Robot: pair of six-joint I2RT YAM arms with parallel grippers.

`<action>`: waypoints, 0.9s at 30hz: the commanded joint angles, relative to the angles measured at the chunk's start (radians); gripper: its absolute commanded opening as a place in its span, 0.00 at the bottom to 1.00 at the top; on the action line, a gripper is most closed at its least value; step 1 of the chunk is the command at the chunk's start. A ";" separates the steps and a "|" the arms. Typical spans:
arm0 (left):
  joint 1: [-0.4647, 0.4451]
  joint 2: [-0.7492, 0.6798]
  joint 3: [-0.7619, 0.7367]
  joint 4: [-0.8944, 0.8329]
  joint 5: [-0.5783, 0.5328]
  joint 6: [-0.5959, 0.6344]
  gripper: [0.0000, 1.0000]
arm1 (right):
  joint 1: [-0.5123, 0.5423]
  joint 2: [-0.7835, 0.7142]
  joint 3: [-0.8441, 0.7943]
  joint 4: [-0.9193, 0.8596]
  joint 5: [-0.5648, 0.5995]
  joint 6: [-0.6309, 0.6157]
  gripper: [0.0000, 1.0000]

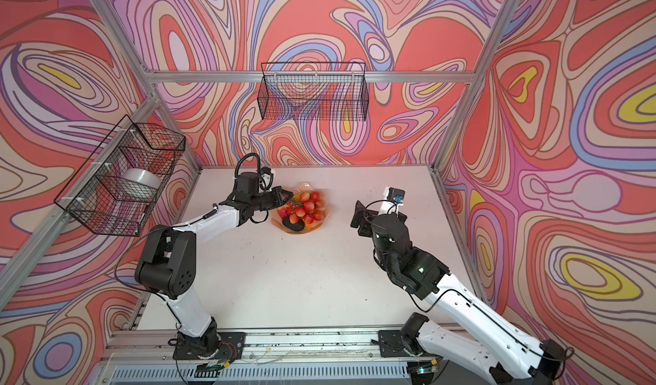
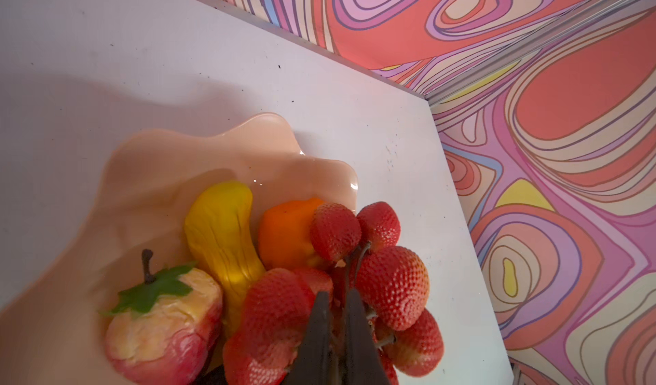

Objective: Place and organize the fake fruits in the fruit bowl

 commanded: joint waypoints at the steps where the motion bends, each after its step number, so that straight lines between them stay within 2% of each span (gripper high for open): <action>1: 0.006 0.003 0.035 -0.034 -0.042 0.031 0.47 | -0.002 0.009 -0.014 -0.015 0.040 -0.005 0.98; 2: 0.007 -0.005 0.029 -0.032 -0.051 0.032 0.56 | -0.002 0.015 -0.014 -0.005 0.041 -0.013 0.98; 3: 0.008 -0.021 0.021 -0.037 -0.073 0.031 0.77 | -0.002 0.021 -0.017 0.009 0.042 -0.029 0.98; 4: 0.008 -0.040 0.012 -0.039 -0.109 0.031 0.91 | -0.002 0.025 -0.021 0.026 0.044 -0.046 0.99; 5: 0.008 -0.064 -0.007 -0.029 -0.148 0.036 1.00 | -0.004 0.033 -0.026 0.043 0.046 -0.067 0.98; 8: 0.011 -0.171 -0.069 0.003 -0.265 0.089 1.00 | -0.056 0.066 -0.030 0.059 0.018 -0.094 0.98; 12: 0.011 -0.368 -0.199 0.077 -0.444 0.197 1.00 | -0.256 0.150 -0.047 0.098 -0.213 -0.113 0.98; 14: 0.011 -0.482 -0.303 0.139 -0.593 0.251 1.00 | -0.362 0.207 -0.085 0.171 -0.287 -0.133 0.98; 17: 0.011 -0.612 -0.499 0.288 -0.840 0.341 1.00 | -0.473 0.292 -0.169 0.350 -0.309 -0.178 0.98; 20: 0.011 -0.696 -0.687 0.374 -1.033 0.484 1.00 | -0.582 0.419 -0.210 0.475 -0.354 -0.186 0.98; 22: 0.017 -0.715 -0.783 0.430 -1.078 0.566 1.00 | -0.606 0.496 -0.240 0.578 -0.292 -0.229 0.98; 24: 0.025 -0.699 -0.856 0.514 -1.065 0.613 1.00 | -0.613 0.556 -0.289 0.716 -0.222 -0.296 0.98; 27: 0.094 -0.634 -0.914 0.572 -0.955 0.557 1.00 | -0.615 0.622 -0.356 0.914 -0.203 -0.384 0.98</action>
